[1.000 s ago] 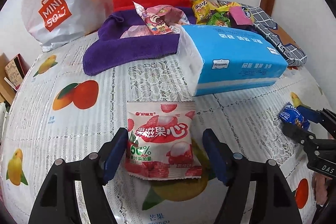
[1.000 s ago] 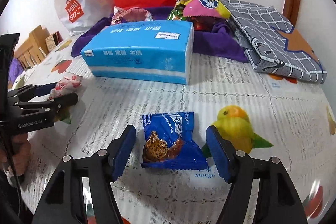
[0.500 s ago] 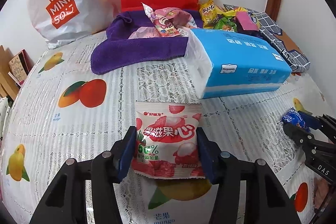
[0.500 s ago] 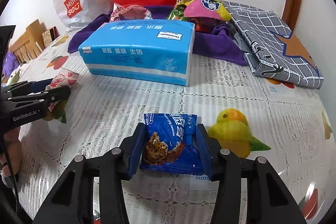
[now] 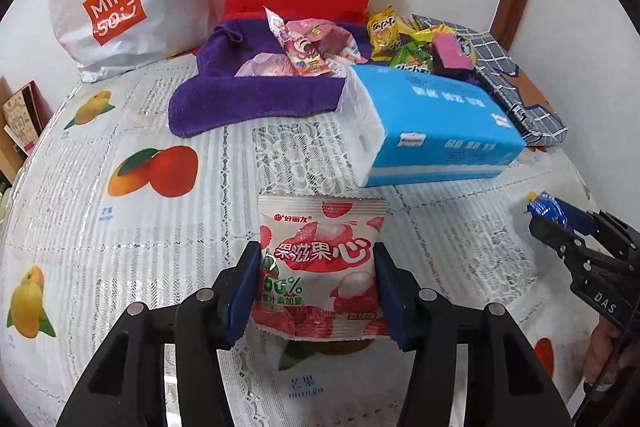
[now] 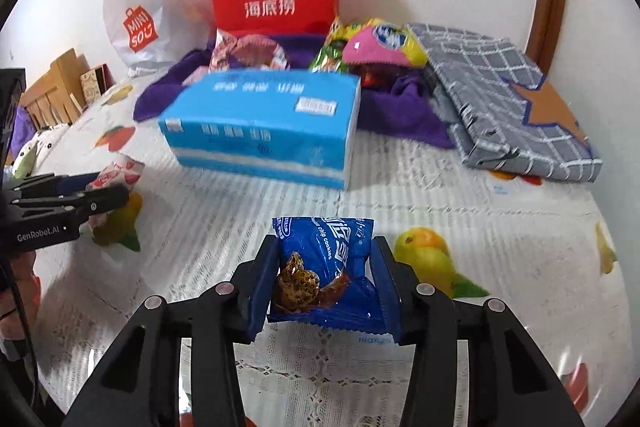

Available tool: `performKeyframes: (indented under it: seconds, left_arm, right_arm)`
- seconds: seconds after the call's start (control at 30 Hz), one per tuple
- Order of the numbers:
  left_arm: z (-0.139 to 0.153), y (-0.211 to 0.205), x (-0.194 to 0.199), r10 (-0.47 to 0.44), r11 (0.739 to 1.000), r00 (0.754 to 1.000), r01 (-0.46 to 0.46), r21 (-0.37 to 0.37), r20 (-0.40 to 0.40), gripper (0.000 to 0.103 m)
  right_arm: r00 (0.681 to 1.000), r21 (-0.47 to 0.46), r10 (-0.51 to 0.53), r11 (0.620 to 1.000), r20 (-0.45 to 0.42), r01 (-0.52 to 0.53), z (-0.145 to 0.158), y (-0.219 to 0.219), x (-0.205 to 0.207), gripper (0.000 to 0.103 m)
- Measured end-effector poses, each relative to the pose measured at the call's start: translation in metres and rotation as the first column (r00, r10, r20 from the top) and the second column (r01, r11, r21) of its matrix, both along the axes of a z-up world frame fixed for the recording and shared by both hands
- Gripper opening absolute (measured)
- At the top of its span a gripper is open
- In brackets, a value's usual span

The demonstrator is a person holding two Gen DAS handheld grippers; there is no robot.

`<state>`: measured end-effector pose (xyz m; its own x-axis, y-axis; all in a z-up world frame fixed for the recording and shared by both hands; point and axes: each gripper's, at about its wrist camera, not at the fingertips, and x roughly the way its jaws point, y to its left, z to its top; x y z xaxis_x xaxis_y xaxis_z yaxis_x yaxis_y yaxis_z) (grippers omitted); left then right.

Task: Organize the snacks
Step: 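Carry the pink jelly bag and blue cookie pack over the purple towel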

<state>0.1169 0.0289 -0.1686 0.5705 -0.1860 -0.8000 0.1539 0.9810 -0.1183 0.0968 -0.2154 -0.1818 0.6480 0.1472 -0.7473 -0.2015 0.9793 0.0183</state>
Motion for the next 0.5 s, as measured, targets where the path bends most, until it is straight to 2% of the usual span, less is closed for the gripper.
performKeyframes:
  seconds: [0.1, 0.3, 0.5]
  left_arm:
    - [0.008, 0.0, -0.001, -0.008, 1.0, 1.0, 0.007, -0.017, -0.004, 0.051]
    - [0.025, 0.004, -0.003, -0.001, 1.0, 1.0, 0.001, -0.006, 0.013, 0.051]
    - [0.043, 0.01, -0.001, 0.0, 0.999, 1.0, 0.001, -0.038, 0.021, 0.051]
  right_arm:
    - [1.0, 0.0, -0.014, 1.0, 0.01, 0.014, 0.008, 0.0, 0.002, 0.046]
    - [0.999, 0.021, -0.017, 1.0, 0.032, 0.017, 0.025, 0.004, 0.001, 0.046]
    - [0.998, 0.031, -0.028, 0.999, 0.05, 0.027, 0.042, 0.009, 0.005, 0.046]
